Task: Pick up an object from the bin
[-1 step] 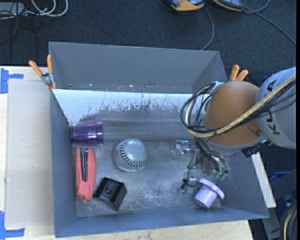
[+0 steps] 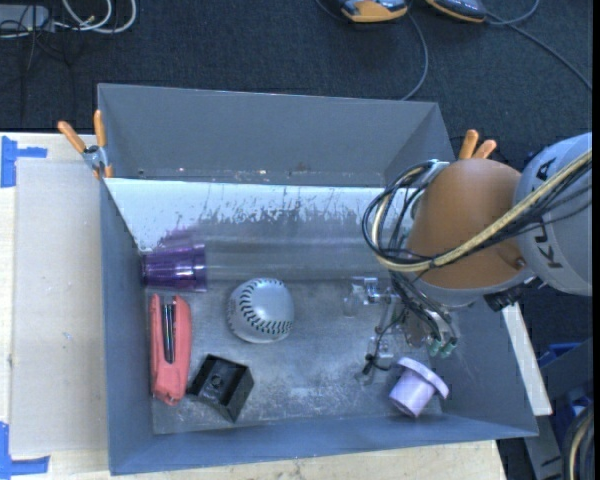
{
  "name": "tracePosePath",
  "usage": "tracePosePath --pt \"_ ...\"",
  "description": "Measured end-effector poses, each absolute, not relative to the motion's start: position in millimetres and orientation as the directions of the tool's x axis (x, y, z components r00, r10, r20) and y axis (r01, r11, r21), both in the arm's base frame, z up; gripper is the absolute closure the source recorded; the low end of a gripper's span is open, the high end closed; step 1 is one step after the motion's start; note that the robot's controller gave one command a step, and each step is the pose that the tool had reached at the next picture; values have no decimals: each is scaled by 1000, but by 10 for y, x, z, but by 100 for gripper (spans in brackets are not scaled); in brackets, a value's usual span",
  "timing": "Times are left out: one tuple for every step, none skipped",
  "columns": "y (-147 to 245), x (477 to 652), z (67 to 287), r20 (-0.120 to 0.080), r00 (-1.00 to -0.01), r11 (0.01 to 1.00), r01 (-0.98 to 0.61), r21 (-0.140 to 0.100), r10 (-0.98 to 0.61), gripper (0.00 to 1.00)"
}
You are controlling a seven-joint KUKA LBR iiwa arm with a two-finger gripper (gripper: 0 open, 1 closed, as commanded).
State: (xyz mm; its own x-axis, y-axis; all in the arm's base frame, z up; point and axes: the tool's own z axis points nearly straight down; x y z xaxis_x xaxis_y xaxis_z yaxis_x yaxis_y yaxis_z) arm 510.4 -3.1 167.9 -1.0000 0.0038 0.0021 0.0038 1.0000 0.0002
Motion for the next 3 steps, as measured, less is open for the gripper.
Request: tracePosePath --pt "-221 5053 1371 1 -998 998 -59 1 -59 0" --pt "-551 5037 872 3 -986 986 -166 1 -166 0" --pt "-769 4972 704 6 -992 992 -126 3 -126 0"
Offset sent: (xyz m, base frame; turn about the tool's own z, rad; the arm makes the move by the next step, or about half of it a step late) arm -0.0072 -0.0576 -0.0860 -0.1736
